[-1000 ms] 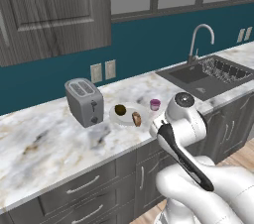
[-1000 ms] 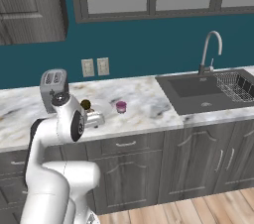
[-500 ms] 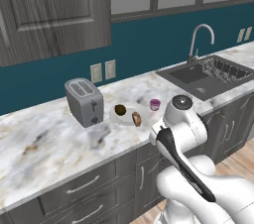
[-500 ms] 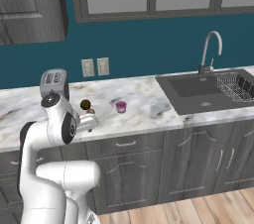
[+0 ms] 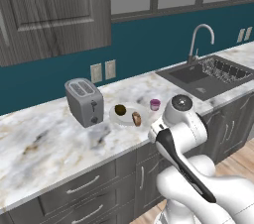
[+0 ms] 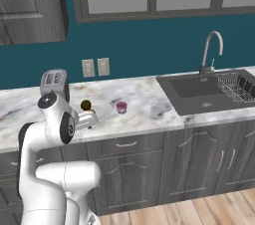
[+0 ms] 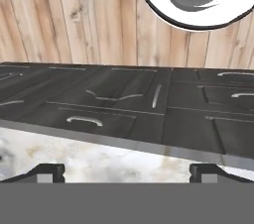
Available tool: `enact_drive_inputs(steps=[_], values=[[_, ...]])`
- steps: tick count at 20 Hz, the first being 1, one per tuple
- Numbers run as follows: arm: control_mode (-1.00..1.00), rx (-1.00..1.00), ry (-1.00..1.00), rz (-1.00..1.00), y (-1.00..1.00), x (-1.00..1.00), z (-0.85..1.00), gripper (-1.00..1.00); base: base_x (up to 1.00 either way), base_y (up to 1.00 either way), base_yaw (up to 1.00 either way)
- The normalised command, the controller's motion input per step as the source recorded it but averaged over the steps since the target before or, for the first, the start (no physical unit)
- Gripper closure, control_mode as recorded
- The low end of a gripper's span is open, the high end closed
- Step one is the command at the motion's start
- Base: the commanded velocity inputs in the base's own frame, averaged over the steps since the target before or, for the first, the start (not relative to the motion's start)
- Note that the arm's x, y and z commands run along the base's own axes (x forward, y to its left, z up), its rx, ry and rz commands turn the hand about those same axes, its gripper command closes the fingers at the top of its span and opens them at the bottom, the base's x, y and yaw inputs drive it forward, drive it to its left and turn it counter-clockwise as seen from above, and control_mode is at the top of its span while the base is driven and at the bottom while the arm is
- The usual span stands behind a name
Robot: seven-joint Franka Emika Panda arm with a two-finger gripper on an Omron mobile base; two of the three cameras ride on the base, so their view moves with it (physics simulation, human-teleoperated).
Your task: Pick the avocado and bread from the counter and place them on the plate. Then pick the jam from the cabinet and place it next to the plate. Lastly close the cabinet door.
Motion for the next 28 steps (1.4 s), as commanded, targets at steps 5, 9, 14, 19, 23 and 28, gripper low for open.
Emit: enact_drive_inputs(steps=[5, 9, 14, 19, 23, 28], values=[[1.0, 0.0, 0.0, 0.0, 0.0, 0.0, 0.0, -1.0, -0.63, 0.0, 0.05], [1.0, 0.0, 0.0, 0.0, 0.0, 0.0, 0.0, -1.0, -0.66, 0.0, 0.13], [1.0, 0.0, 0.0, 0.0, 0.0, 0.0, 0.0, -1.0, -0.18, -0.1, 0.37], [1.0, 0.0, 0.0, 0.0, 0.0, 0.0, 0.0, -1.0, -0.01, -0.2, 0.57], [1.0, 0.0, 0.0, 0.0, 0.0, 0.0, 0.0, -1.0, -0.07, -0.28, 0.6], [1.0, 0.0, 0.0, 0.0, 0.0, 0.0, 0.0, -1.0, -0.19, -0.33, 0.63]])
